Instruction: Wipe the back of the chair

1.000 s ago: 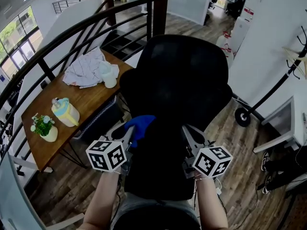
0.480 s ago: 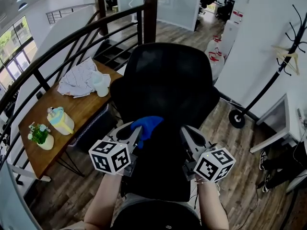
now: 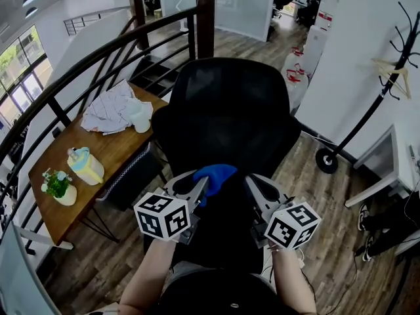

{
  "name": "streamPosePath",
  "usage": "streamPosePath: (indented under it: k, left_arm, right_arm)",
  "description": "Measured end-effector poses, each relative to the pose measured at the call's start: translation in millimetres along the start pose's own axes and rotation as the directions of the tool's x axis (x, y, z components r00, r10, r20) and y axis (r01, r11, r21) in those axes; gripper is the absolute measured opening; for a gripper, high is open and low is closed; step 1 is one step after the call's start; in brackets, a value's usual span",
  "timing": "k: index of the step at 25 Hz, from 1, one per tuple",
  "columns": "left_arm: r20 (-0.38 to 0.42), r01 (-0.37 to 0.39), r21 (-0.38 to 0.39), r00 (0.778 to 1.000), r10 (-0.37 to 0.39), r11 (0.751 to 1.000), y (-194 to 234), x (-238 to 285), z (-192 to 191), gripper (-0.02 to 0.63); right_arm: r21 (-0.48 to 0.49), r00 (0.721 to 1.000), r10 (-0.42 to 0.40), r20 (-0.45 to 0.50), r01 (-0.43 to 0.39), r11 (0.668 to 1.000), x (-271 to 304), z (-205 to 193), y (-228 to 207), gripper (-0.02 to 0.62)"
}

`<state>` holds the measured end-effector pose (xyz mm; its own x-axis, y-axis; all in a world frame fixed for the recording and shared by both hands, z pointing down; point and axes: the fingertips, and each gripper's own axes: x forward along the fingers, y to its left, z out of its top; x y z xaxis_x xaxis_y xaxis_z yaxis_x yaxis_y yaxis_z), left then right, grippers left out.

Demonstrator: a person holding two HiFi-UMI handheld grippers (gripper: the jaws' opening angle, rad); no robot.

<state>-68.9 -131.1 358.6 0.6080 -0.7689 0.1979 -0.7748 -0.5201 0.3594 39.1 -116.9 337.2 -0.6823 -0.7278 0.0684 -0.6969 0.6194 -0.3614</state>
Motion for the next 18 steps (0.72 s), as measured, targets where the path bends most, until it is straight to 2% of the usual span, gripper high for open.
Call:
streamPosePath:
  k: [18]
  left_arm:
    - [-0.043,0.009,0.012,0.999,-0.009,1.000,-7,6,-14,0.066]
  right_arm:
    - [-0.006,0.999,-0.015,-0.031,0.015,1.000,0,-12,0,0.028]
